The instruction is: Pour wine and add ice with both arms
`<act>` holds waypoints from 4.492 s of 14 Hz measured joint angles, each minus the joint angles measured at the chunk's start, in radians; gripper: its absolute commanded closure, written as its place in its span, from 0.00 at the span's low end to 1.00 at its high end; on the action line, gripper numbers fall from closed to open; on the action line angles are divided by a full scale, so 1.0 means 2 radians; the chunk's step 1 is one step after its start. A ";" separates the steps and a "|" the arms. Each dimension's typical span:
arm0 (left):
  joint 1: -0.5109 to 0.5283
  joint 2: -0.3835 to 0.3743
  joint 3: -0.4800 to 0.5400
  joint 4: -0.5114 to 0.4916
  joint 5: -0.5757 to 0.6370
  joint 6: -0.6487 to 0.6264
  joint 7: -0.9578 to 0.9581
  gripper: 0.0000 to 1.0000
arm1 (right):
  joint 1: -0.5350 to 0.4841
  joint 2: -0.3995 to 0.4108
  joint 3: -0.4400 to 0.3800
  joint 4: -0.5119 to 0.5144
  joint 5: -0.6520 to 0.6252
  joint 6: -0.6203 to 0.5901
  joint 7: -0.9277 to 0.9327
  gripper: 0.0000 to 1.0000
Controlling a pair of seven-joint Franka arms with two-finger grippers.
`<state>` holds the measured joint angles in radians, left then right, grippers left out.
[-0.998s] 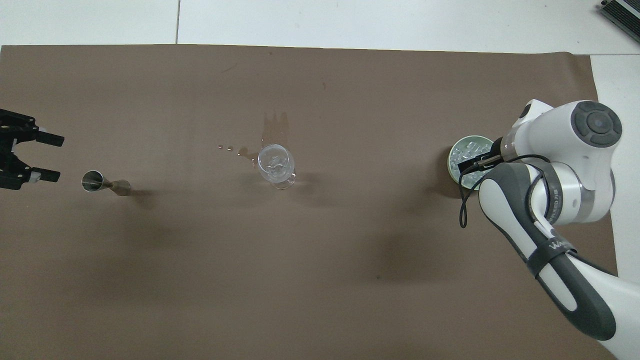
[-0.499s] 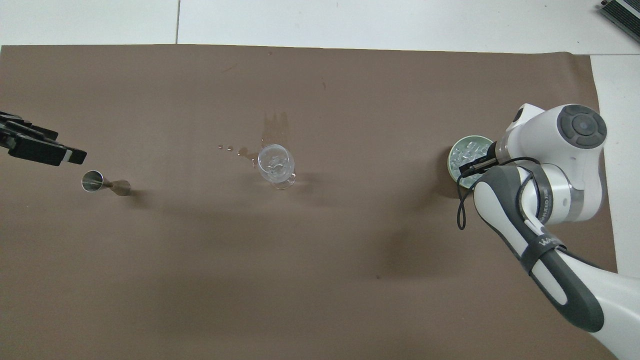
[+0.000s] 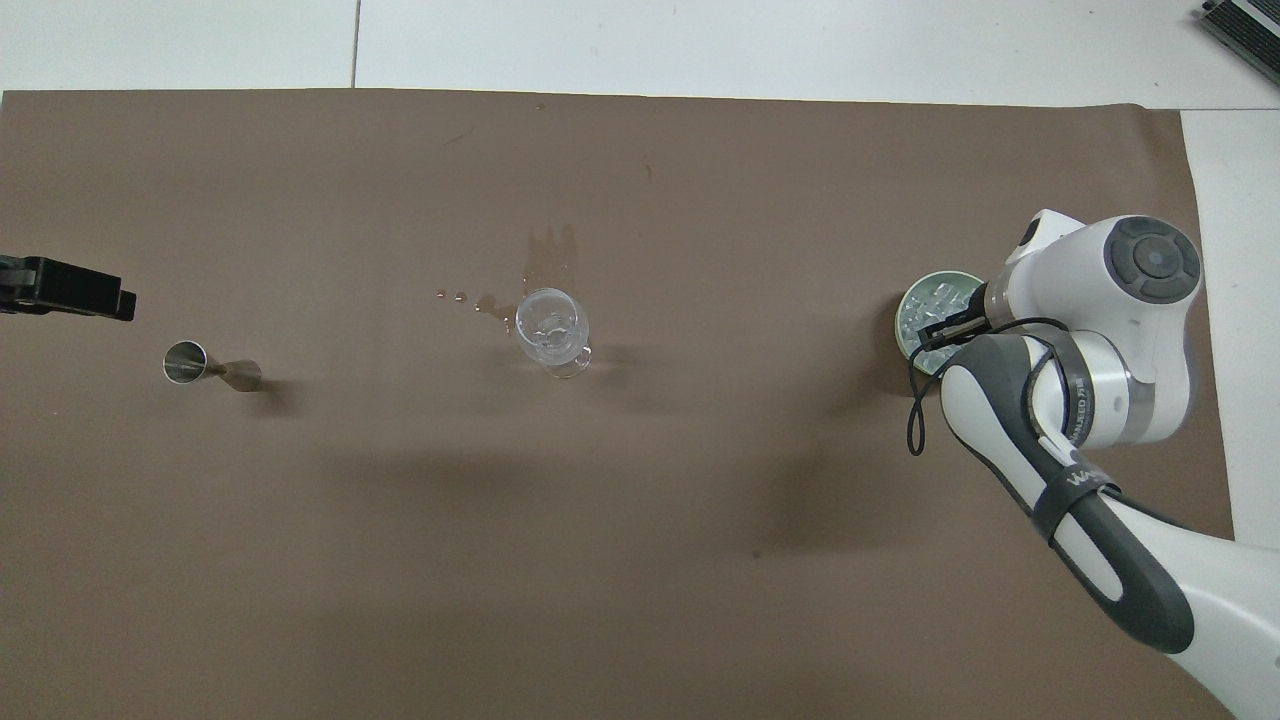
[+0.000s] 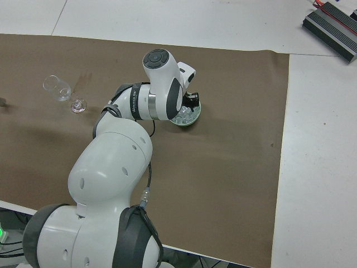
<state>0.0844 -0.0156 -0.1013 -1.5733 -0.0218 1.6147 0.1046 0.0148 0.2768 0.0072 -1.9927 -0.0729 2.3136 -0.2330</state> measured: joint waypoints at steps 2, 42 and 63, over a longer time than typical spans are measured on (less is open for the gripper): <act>0.000 -0.001 0.001 0.000 0.015 0.000 -0.003 0.00 | 0.000 0.000 0.000 0.000 0.000 0.000 0.001 0.52; -0.025 0.027 0.010 0.007 0.006 0.005 0.001 0.00 | -0.002 -0.057 0.202 0.160 0.018 -0.186 0.390 1.00; -0.019 0.027 0.012 0.012 0.027 -0.007 -0.013 0.00 | 0.026 0.085 0.356 0.275 -0.081 -0.087 0.653 1.00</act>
<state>0.0467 0.0386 -0.0766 -1.5488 0.0315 1.6005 0.0788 0.0671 0.4473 0.7192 -1.4422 -0.2353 2.1393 1.0729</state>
